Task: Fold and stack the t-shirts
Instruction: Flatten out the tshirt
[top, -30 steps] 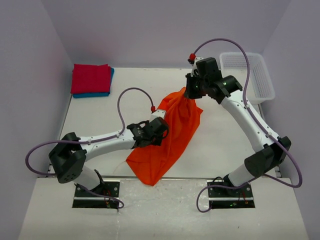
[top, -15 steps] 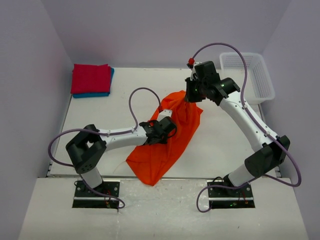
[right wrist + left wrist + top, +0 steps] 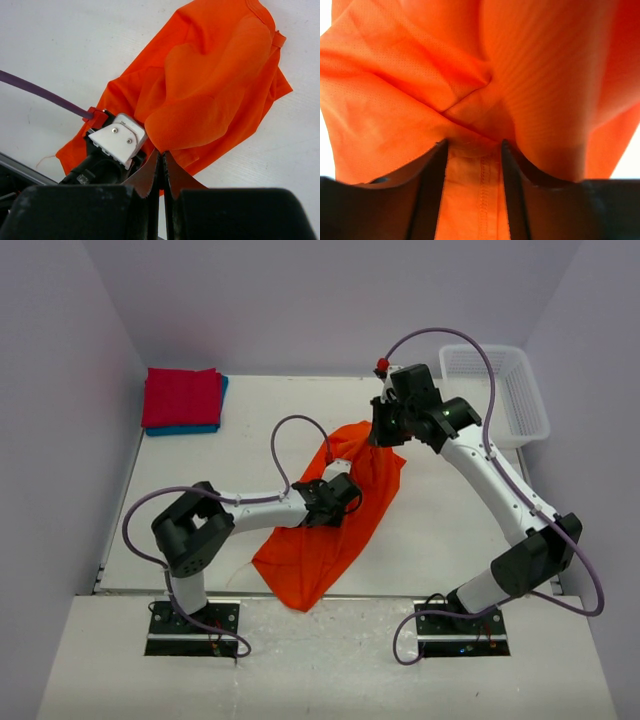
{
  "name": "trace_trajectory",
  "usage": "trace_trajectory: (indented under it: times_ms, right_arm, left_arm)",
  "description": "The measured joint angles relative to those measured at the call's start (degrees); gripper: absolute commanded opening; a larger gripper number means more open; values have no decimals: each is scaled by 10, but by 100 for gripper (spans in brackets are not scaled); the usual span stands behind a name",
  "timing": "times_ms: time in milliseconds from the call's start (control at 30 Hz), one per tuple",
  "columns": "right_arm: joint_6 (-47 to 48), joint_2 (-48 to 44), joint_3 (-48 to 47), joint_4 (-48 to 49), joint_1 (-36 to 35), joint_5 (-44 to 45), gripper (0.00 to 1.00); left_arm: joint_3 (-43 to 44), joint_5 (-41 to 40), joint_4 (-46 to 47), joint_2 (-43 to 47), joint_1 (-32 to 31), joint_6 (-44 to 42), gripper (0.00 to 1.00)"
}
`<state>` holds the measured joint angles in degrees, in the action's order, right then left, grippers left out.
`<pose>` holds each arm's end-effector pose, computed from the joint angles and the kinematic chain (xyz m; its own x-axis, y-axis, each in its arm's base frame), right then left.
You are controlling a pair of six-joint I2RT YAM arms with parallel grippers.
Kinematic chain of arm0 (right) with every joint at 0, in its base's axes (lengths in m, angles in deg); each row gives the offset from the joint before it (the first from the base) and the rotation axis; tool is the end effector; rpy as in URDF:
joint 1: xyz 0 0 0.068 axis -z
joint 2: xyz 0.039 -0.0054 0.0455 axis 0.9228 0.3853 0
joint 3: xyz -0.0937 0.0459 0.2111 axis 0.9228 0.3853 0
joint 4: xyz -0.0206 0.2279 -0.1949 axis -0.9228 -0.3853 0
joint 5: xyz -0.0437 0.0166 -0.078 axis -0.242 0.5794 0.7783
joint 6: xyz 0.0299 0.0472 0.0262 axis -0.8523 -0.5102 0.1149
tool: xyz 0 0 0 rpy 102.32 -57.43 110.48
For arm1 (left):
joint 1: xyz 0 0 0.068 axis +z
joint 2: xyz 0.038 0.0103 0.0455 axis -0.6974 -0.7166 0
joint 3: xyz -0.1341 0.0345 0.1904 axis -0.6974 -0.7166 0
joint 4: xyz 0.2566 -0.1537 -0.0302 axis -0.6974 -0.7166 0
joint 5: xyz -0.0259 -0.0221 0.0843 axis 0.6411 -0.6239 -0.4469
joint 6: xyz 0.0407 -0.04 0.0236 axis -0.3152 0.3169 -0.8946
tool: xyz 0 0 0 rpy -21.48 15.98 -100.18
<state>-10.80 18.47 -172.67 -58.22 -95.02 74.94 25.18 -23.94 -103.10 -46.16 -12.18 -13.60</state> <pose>0.3337 0.1792 0.3337 -0.7512 -0.0603 -0.6573 -0.3032 0.9161 0.2625 0.2327 -0.3165 0.0979 -0.7879 0.1386 -0.6000 0.2030 0.9783 -0.0406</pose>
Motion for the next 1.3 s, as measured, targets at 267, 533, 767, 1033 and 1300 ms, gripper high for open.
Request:
trace_trajectory:
  times_ms: [267,533,767,1033,1300]
  right_arm:
    - [0,-19,11,6,5,-10,0]
    - [0,-21,41,11,12,-1,0]
    - [-5,-51,92,7,18,80,0]
    - [-14,-164,84,-43,18,181,0]
    - [-3,-208,-70,-96,18,238,0]
  left_arm:
    - [0,-16,0,-14,0,-6,0]
    - [-27,-36,-17,40,0,-2,0]
    - [-73,-78,-92,219,0,25,0]
    - [-75,-138,-221,307,9,78,0]
    - [21,-202,-354,435,9,81,0]
